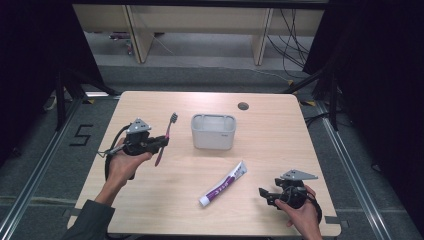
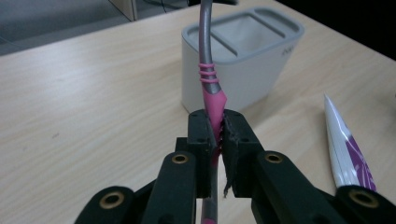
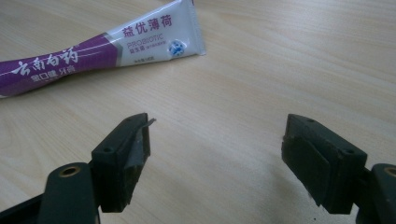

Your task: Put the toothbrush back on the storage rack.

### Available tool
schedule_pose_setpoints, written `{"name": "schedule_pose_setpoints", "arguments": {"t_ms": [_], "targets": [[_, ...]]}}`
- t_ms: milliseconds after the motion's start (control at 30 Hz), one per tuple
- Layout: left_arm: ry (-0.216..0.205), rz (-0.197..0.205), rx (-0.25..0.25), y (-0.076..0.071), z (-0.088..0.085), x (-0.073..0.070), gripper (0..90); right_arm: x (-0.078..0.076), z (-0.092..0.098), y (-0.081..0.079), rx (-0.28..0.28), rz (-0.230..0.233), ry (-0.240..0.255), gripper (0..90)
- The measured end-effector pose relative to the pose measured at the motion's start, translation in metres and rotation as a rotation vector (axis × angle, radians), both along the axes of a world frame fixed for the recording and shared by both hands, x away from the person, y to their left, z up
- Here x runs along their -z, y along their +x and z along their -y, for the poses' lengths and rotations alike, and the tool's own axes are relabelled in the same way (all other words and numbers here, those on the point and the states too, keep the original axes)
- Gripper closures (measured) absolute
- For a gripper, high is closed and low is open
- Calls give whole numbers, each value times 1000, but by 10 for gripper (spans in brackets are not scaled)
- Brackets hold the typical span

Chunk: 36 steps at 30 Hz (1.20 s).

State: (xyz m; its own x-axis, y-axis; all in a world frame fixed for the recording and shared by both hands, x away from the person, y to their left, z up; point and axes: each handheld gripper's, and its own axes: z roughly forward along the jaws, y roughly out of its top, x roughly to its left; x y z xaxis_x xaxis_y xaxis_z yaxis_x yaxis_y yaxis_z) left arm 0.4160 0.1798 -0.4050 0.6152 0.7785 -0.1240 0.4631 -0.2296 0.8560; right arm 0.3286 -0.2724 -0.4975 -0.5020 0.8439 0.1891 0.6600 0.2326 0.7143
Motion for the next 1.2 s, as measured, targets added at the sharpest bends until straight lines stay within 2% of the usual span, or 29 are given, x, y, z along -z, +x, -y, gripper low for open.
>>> {"name": "schedule_pose_setpoints", "arguments": {"t_ms": [67,133,167,233,500,533,567,600,633,700,767,800,833,1067,1100,1133,1200], "targets": [[-10,9,-20,3,3,-2,816,-1,1,0,1,-4,-19,245],[-21,9,-17,5,5,-2,816,-2,1,-1,5,-6,-20,245],[-30,19,-30,7,7,-3,816,-1,3,1,-9,14,-31,244],[-43,29,-34,12,13,-6,816,-1,3,1,-10,16,-30,245],[-45,59,-50,23,26,-13,816,-1,4,1,-2,1,-23,245],[-61,66,-57,27,28,-17,816,-1,5,1,-6,21,-40,244],[-63,66,-58,29,29,-19,816,-1,5,1,-2,19,-41,245],[-63,72,-62,31,30,-21,816,-1,4,1,-1,17,-39,245],[-62,77,-67,33,31,-23,817,-1,2,0,9,-8,-12,245],[-66,78,-70,35,32,-26,816,1,2,1,-2,5,-5,245],[-82,86,-79,41,36,-31,816,0,2,1,6,-2,-2,245],[-83,86,-77,43,38,-33,816,-1,3,0,9,-7,-11,245],[-82,86,-78,45,40,-34,816,-1,5,2,-3,21,-43,245],[-96,97,-81,57,56,-41,816,-1,6,2,-7,21,-45,245],[-96,97,-81,57,56,-41,816,0,4,2,-4,7,-18,245],[-97,104,-82,60,61,-43,816,2,4,3,-21,20,-2,245],[-99,103,-82,62,63,-44,816,2,3,3,-16,12,7,245]]}}
